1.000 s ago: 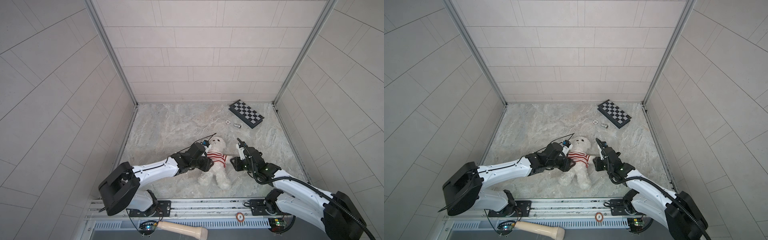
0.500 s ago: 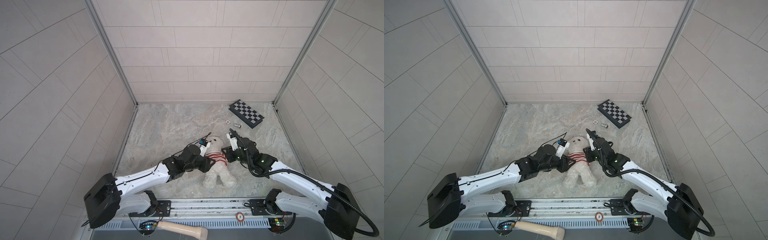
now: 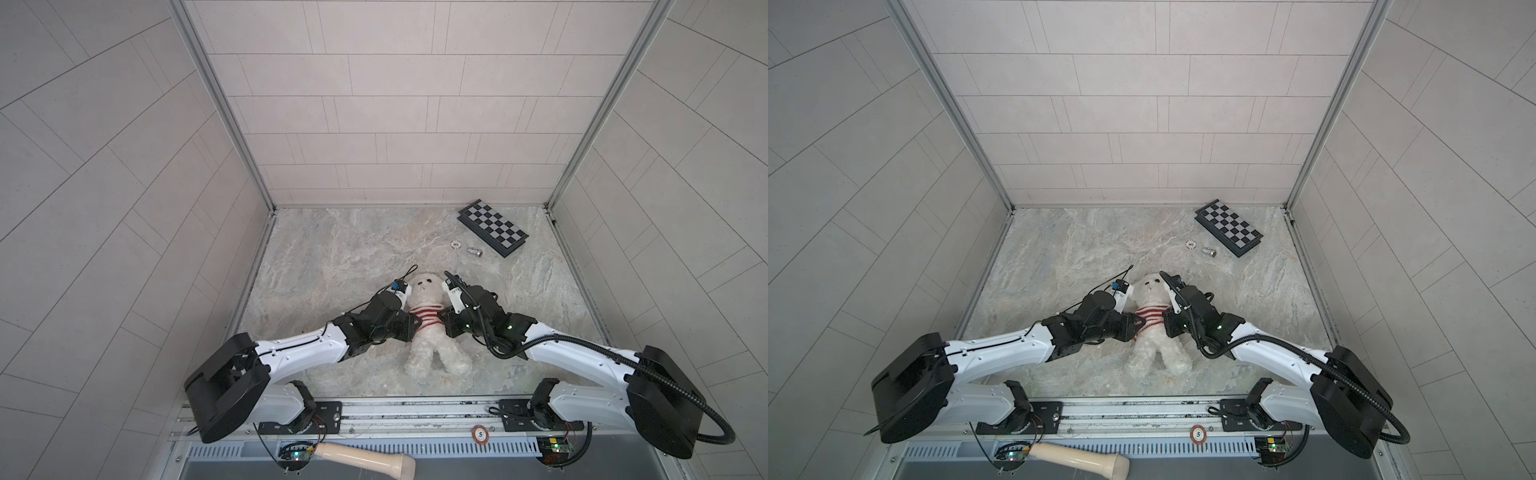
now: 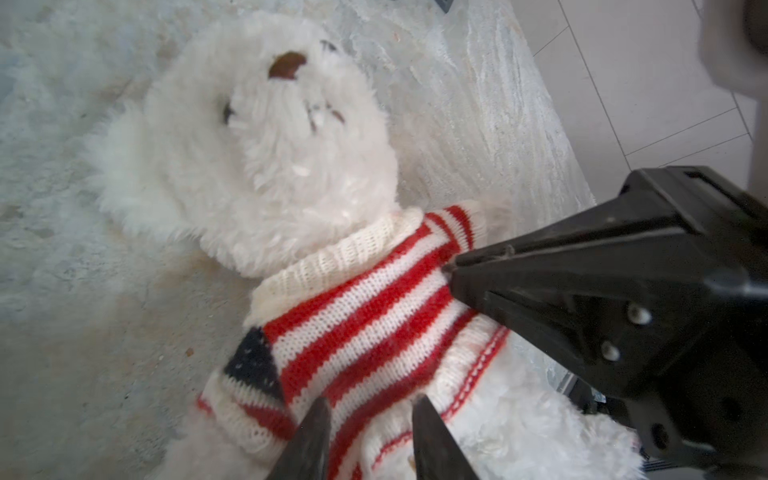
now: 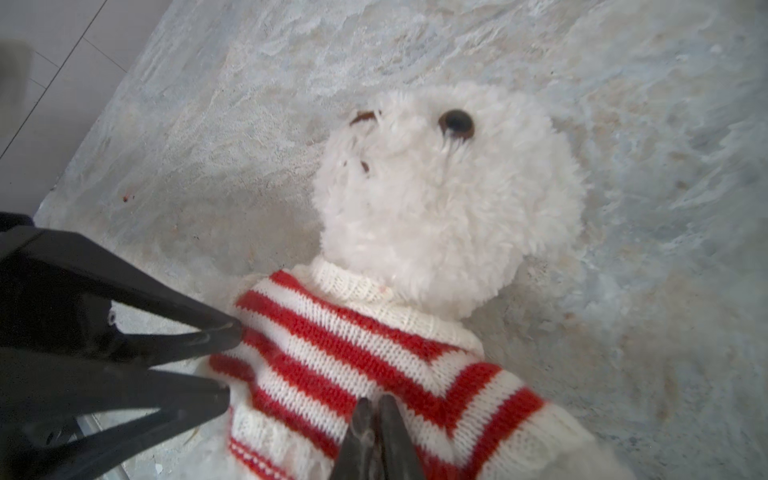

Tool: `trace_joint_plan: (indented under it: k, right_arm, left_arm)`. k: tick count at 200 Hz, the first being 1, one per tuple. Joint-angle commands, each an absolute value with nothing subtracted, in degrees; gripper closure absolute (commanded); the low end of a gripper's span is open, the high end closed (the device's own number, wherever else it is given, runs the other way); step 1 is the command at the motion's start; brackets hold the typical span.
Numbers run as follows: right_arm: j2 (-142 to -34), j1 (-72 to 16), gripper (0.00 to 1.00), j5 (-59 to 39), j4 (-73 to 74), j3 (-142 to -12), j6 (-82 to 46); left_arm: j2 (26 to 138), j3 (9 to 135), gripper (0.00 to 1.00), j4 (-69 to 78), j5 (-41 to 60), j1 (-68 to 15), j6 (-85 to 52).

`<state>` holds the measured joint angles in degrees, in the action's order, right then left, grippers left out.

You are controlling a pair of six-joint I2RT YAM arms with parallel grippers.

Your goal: Dress the teddy bear

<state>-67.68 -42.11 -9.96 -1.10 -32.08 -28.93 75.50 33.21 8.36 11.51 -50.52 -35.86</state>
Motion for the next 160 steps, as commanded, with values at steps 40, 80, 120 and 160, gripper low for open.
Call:
trace_joint_plan:
  k: [40,80,120,160]
  right_arm:
    - [-63.52,-42.52,0.94,-8.79,-6.01,-28.02,-30.31]
    - [-63.86,-42.17,0.94,-5.78,-7.01,-26.77,-31.57]
    - [-60.44,-41.93,0.89,-1.95,-12.47,-34.37,-26.30]
    - [-63.91,-41.88,0.85,-3.06,-9.32,-42.41,-23.31]
  left_arm:
    - [78.84,30.13,0.63,13.30,13.75,-51.44,-37.37]
    - [78.58,28.29,0.63,15.94,14.04,-52.60,-39.12]
    - [70.24,29.19,0.57,13.16,15.16,-52.28,-35.86]
    - [63.56,30.14,0.48,9.03,18.81,-45.21,-34.12]
